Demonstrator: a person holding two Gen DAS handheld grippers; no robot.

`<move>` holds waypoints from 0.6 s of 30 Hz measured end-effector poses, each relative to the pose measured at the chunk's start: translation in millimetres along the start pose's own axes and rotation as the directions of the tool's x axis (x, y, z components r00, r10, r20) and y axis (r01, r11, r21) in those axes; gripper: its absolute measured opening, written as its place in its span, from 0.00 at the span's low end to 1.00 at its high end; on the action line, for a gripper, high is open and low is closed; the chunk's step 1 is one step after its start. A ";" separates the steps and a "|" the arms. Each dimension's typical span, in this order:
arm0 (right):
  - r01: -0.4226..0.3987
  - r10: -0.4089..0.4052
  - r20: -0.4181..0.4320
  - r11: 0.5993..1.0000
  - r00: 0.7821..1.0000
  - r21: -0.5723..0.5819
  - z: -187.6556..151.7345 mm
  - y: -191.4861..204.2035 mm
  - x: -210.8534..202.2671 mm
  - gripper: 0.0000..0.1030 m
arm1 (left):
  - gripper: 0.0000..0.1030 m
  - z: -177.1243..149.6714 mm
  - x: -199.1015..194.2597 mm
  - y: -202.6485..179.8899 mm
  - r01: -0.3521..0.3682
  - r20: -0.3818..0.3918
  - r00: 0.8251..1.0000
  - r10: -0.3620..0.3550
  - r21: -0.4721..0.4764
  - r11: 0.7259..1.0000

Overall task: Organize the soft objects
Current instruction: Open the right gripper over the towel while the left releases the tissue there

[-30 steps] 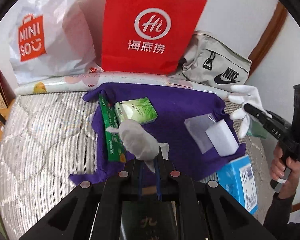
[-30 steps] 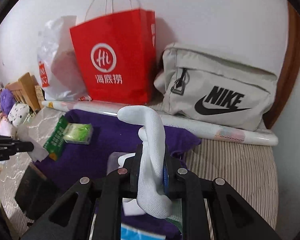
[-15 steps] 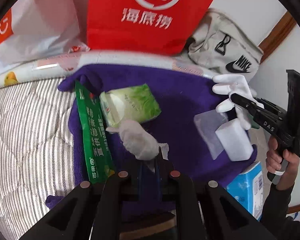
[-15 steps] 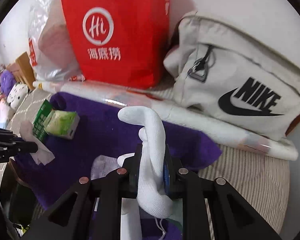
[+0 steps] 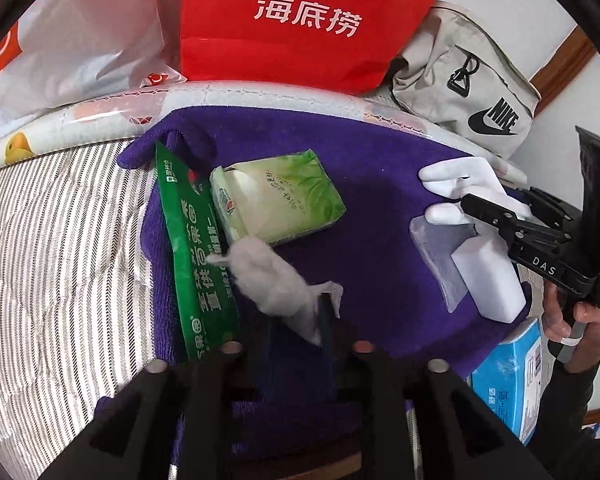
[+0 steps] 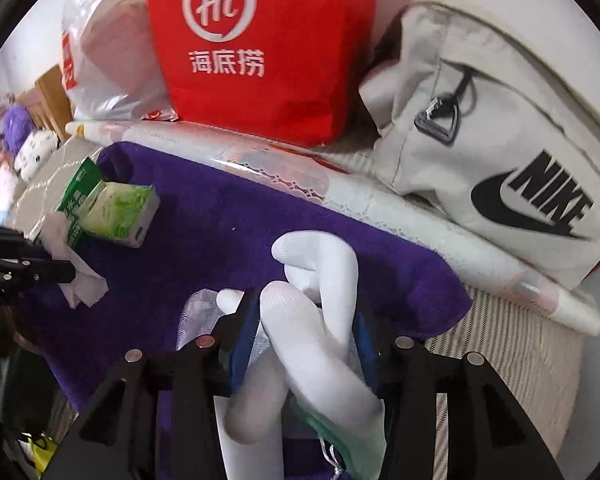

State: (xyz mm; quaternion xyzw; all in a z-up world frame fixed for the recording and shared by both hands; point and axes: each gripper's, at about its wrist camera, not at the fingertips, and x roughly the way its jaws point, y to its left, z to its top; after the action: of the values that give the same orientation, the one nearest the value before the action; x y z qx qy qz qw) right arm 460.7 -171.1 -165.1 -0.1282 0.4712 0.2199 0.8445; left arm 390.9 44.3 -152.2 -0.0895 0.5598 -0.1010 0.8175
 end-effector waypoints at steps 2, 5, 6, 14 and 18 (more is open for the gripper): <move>0.003 -0.003 0.008 1.000 1.000 -0.003 0.0 2.0 -5.3 0.53 | 0.41 -2.2 -6.4 -0.9 -0.012 0.014 1.000 0.012 0.001 1.000; 0.007 -0.007 0.034 1.000 0.999 0.007 0.4 1.4 -18.4 0.57 | 0.47 -6.5 -19.3 -2.4 -0.028 0.039 0.999 0.027 0.015 1.000; 0.013 -0.013 0.040 1.000 0.999 0.013 0.2 -0.2 -24.2 0.59 | 0.48 -7.8 -24.1 -3.5 -0.036 0.044 0.998 0.035 0.021 0.999; 0.040 -0.049 0.110 0.996 0.993 0.082 -13.0 -8.3 -82.8 0.60 | 0.48 -27.8 -69.1 -6.7 -0.070 0.117 0.991 0.067 0.019 0.997; 0.042 -0.061 0.157 0.992 0.986 0.116 -34.3 -1.9 -120.1 0.60 | 0.48 -46.5 -93.7 -17.8 -0.081 0.188 0.979 0.072 0.041 0.996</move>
State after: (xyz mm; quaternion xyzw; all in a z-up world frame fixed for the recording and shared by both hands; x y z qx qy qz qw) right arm 381.1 -217.3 -80.7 -0.0744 0.4099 0.1806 0.8910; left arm 313.2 50.5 -80.1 -0.0572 0.4811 -0.0741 0.8716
